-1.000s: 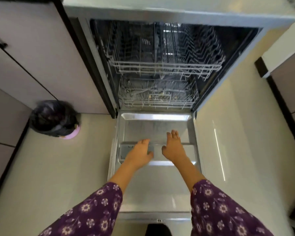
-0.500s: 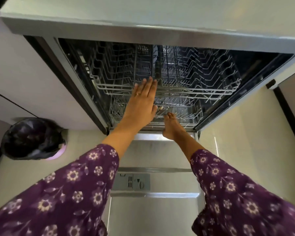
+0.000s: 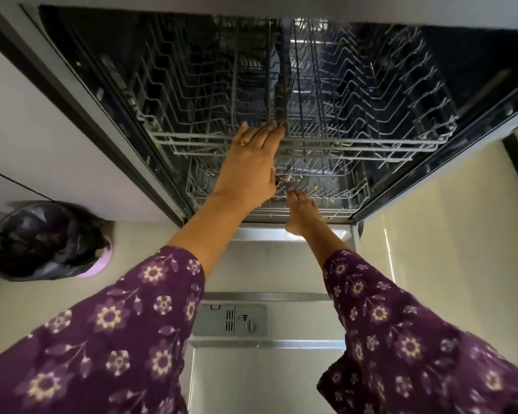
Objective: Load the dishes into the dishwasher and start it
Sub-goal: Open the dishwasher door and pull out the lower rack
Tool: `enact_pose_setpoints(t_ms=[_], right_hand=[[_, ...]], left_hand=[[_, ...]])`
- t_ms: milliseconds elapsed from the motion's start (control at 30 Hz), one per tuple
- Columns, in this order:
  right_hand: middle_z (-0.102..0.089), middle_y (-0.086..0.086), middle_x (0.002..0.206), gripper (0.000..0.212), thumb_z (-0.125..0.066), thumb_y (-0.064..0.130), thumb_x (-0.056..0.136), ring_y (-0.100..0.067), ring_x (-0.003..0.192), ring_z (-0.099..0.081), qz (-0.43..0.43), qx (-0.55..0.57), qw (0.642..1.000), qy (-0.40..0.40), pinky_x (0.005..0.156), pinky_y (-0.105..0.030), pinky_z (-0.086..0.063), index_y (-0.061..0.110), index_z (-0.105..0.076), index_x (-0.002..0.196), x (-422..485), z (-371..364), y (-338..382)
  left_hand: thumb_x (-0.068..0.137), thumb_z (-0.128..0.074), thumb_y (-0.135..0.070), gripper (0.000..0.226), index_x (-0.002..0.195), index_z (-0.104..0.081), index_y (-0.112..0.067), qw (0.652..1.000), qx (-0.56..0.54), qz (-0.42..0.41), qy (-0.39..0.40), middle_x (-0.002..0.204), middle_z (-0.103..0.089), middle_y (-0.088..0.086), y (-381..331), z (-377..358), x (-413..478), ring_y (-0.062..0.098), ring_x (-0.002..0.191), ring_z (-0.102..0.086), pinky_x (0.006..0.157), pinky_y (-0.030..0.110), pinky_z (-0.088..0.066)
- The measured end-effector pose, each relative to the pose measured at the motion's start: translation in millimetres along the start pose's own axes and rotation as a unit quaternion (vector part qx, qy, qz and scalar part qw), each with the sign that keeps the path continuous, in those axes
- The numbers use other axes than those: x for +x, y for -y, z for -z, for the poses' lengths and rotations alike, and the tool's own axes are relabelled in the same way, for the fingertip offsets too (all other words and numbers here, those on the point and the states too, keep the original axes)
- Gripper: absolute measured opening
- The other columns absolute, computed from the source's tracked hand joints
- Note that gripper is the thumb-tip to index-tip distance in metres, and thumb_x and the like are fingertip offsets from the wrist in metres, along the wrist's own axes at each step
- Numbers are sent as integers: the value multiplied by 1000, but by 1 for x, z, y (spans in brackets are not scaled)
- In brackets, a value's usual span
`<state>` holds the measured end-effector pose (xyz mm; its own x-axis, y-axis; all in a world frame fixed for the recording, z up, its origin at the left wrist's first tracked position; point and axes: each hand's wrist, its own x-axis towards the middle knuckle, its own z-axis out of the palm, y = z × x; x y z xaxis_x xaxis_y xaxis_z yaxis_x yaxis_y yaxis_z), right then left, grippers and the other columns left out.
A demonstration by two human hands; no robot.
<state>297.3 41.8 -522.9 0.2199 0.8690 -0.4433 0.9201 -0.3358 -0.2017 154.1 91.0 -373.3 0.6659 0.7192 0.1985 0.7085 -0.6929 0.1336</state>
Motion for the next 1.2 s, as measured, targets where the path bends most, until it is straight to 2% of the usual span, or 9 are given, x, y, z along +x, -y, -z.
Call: enact_pose_setpoints(t_ms=[133, 200, 267, 333, 500, 733, 800, 967, 1200], right_hand=[[-37, -13, 148, 81, -66, 12, 79, -29, 138, -34, -7, -18, 1000, -7, 117, -43, -19, 10, -23, 148, -5, 3, 0], [-43, -11, 145, 74, -62, 12, 81, -28, 134, -40, -13, -30, 999, -1, 115, -40, -23, 11, -27, 146, -20, -2, 2], [-43, -10, 145, 72, -60, 10, 82, -28, 134, -38, -13, -31, 999, 9, 114, -38, -26, 12, -28, 146, -42, -13, 2], [-39, -8, 147, 71, -58, 8, 83, -29, 138, -31, -17, -25, 999, 16, 114, -36, -26, 14, -27, 147, -68, -26, 2], [-43, -11, 143, 62, -51, 1, 85, -31, 135, -35, 13, -25, 1000, 7, 111, -36, -30, 13, -33, 143, -130, -53, -2], [-45, -12, 141, 66, -53, -3, 83, -30, 132, -41, 18, -20, 1000, -15, 106, -36, -39, 14, -33, 143, -219, -100, -1], [-43, -13, 142, 66, -53, -4, 81, -31, 132, -40, 14, -14, 1000, -20, 104, -38, -41, 15, -33, 141, -245, -114, 1], [-41, -10, 144, 68, -50, -12, 81, -32, 138, -32, 18, 3, 999, -29, 108, -39, -35, 18, -35, 140, -310, -149, -2], [-45, -8, 143, 69, -47, -16, 81, -30, 139, -32, 18, 46, 998, -43, 115, -31, -22, 18, -38, 141, -389, -190, -3]], left_hand=[[89, -52, -15, 69, 150, -21, -11, 1000, -3, -5, 6, 157, -22, 8, 1, 0, 0, 22, 145, -19, 118, 36, 5], [90, -53, -18, 76, 152, -11, -11, 1000, 12, 0, 13, 159, -11, 8, -2, 1, -3, 23, 147, -9, 117, 37, 8], [90, -54, -20, 84, 152, 1, -9, 999, 15, 28, 11, 160, 3, 10, -9, -1, -15, 26, 147, 4, 118, 40, 7], [91, -53, -18, 85, 151, 6, -7, 998, -9, 68, 11, 159, 9, 12, -19, -6, -41, 26, 147, 8, 120, 41, 4], [97, -42, -14, 72, 151, 5, -8, 986, -42, 101, 129, 160, 5, 11, -42, -37, -146, 23, 148, 3, 118, 38, 4], [97, -43, -19, 74, 151, 7, -8, 935, -43, 155, 315, 160, 6, 10, -69, -58, -287, 23, 148, 4, 120, 38, -1], [97, -40, -17, 71, 151, 4, -6, 930, -53, 163, 326, 160, 3, 11, -76, -57, -321, 23, 148, 2, 121, 39, -3], [95, -40, -11, 71, 151, 4, -5, 925, -65, 173, 332, 160, 1, 11, -91, -51, -391, 24, 148, 0, 120, 38, -6], [93, -41, -8, 68, 151, -6, -4, 934, -61, 173, 306, 159, -7, 13, -105, -29, -446, 25, 147, -6, 120, 39, -5]])
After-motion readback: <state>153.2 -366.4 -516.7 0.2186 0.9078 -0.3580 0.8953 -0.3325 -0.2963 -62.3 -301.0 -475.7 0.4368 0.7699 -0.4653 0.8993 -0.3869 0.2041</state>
